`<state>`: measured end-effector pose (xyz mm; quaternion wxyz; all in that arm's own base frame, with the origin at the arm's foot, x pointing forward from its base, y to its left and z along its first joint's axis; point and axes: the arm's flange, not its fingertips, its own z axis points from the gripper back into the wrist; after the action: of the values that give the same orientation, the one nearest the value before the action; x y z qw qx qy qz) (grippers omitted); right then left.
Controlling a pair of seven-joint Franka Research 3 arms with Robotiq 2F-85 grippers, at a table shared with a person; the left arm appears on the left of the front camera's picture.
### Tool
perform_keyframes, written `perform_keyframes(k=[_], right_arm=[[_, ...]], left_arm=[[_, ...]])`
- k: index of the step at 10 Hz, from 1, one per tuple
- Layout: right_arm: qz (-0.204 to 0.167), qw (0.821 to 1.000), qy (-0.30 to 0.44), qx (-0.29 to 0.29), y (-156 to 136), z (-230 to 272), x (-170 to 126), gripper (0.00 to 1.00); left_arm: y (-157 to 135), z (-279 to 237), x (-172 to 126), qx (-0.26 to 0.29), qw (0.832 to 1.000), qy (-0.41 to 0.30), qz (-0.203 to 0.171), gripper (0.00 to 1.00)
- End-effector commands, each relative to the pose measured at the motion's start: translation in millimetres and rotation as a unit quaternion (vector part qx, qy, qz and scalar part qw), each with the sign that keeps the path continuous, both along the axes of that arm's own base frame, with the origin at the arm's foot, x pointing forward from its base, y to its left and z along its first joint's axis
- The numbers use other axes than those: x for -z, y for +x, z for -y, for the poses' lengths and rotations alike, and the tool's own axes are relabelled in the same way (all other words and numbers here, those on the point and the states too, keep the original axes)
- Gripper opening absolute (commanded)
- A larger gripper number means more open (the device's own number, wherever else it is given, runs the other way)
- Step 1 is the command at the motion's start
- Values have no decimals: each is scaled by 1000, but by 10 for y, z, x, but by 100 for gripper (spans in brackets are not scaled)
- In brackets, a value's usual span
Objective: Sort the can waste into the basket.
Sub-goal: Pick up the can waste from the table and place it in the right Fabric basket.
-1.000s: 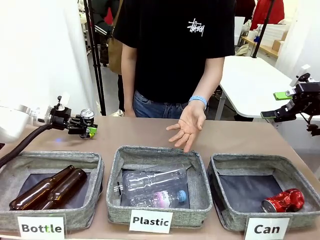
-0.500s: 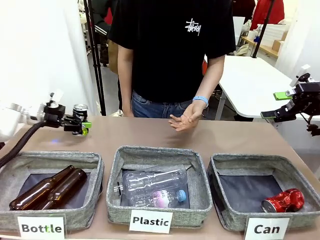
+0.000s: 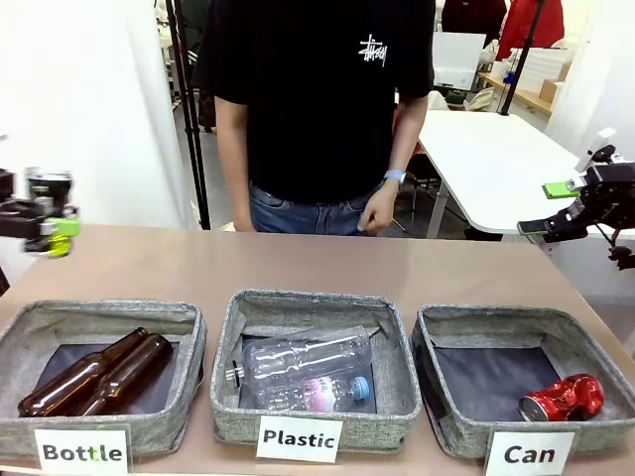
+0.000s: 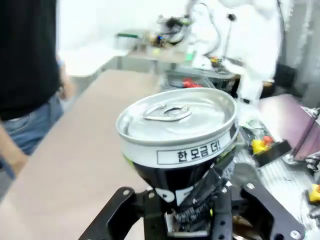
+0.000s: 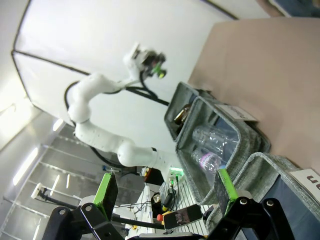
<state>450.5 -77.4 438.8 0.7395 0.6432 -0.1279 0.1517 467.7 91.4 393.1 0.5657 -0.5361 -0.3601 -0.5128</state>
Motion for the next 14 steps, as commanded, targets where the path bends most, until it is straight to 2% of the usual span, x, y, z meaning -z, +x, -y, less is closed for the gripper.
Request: perform_keyframes(k=[1, 2, 3, 4, 5, 9, 10, 11, 12, 13, 14], right_arm=[[3, 1000, -1, 1, -6, 2, -16, 100], [3, 1000, -1, 1, -6, 2, -16, 100], [3, 1000, -1, 1, -6, 2, -16, 100], [3, 1000, -1, 1, -6, 2, -16, 100], [3, 1000, -1, 1, -6, 2, -16, 100], [3, 1000, -1, 1, -6, 2, -16, 100], [0, 1000, 0, 0, 0, 0, 1, 100], [10, 999, -32, 10, -159, 17, -182, 100], [12, 999, -51, 16, -289, 89, -315, 100], [11, 994, -99, 34, -486, 286, -452, 100], [2, 989, -135, 60, -655, 492, -501, 100]], left_arm=[[-697, 56, -34, 11, 998, 52, 37, 0], [-985, 63, 28, 42, 995, 83, 47, 0], [-1180, 72, 63, 1, 992, 75, 104, 0], [-1100, 58, 62, -76, 983, 64, 152, 0], [-1024, 13, -12, 38, 996, 66, 46, 0], [-1024, 13, -12, 38, 996, 66, 46, 0], [-1050, 71, 44, 28, 996, 65, 57, 8], [-1210, 554, -120, 26, 995, 78, 61, 8], [-1366, 1185, -353, 48, 992, 89, 77, 8], [-1438, 1979, -593, 101, 981, 136, 96, 8], [-1432, 2474, -697, 117, 973, 160, 119, 8]])
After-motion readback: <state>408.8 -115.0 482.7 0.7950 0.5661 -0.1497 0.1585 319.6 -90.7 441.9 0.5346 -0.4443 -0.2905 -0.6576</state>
